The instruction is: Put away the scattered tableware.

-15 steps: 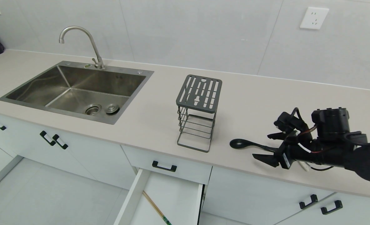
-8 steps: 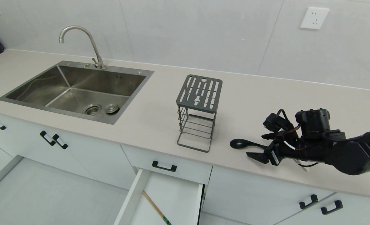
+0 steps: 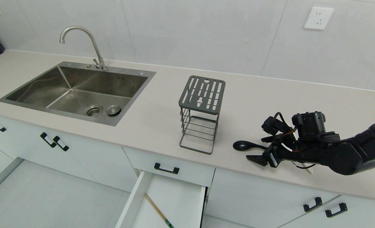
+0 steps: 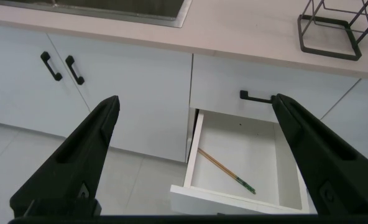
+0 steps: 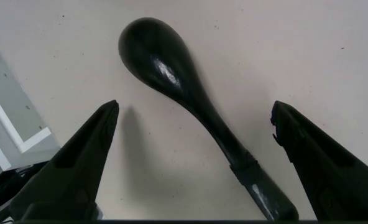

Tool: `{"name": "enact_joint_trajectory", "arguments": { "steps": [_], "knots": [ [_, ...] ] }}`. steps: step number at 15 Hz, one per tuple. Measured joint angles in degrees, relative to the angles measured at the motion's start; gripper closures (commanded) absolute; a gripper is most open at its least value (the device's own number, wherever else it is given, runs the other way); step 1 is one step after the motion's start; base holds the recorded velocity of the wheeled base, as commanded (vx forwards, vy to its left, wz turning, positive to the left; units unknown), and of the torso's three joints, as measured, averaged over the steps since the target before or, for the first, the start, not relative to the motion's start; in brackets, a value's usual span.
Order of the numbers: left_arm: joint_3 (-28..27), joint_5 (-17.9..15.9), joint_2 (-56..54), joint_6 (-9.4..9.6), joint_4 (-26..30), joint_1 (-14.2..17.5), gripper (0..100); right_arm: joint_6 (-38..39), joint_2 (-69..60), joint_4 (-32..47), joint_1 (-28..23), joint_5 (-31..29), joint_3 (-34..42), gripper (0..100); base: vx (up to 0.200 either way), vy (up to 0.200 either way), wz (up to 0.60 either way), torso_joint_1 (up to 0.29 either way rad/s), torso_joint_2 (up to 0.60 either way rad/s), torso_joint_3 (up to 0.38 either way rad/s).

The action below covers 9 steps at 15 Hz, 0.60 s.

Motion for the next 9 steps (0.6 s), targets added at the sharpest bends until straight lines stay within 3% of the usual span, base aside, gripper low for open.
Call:
{"name": "enact_joint_trajectory", "arguments": {
  "steps": [6,7,9],
  "knots": [
    [0.0,0.0,0.0,0.00,0.0,0.0,0,1.1,1.3,-0.1,1.3,-1.4,-0.8,0,0.000,0.000,0.00,0.000,0.00,0.000],
    [0.0,0.0,0.0,0.00,0.0,0.0,0,1.2,1.6,-0.2,1.8,-1.4,-1.0,100,0.000,0.000,0.00,0.000,0.00,0.000],
    [0.0,0.0,0.0,-0.01,0.0,0.0,0,1.5,2.0,-0.3,2.2,-1.5,-1.2,100,0.000,0.000,0.00,0.000,0.00,0.000]
  ]
}}
